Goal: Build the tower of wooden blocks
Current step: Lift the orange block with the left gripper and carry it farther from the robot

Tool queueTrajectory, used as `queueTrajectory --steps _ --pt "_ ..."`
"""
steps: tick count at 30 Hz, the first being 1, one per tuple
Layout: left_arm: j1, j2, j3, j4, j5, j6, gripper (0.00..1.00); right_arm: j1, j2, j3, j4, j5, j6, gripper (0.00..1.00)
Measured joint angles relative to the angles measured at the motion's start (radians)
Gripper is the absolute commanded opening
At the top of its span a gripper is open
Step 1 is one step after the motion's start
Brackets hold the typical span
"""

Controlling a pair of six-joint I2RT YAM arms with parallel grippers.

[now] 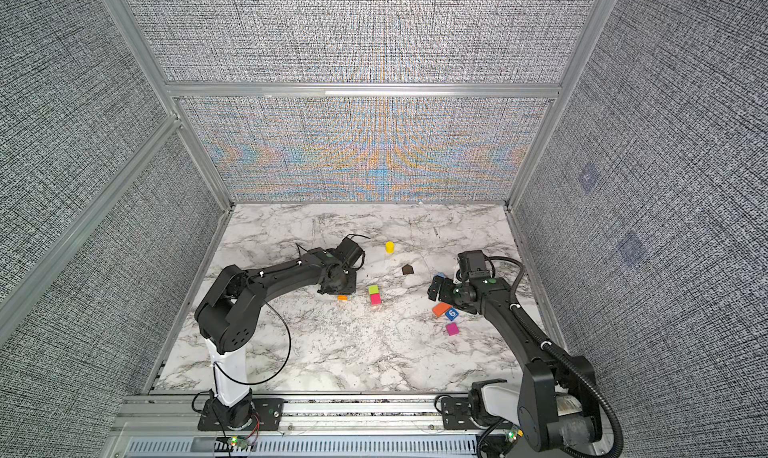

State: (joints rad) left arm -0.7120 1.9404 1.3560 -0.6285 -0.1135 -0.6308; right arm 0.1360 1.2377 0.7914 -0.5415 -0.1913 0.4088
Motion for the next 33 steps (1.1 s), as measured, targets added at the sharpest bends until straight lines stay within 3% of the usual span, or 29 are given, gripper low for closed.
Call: queueTrajectory --steps 10,33 --pt "-0.008 -0.031 0.08 -0.093 0.011 0.015 0.26 0.0 -0.016 -0.001 0.0 -0.004 0.0 0.99" --pt "-0.152 0.091 0.32 -0.231 -0.075 -0.308 0.26 -0.006 -0.076 -0.043 0.006 0.071 0.134 0.99"
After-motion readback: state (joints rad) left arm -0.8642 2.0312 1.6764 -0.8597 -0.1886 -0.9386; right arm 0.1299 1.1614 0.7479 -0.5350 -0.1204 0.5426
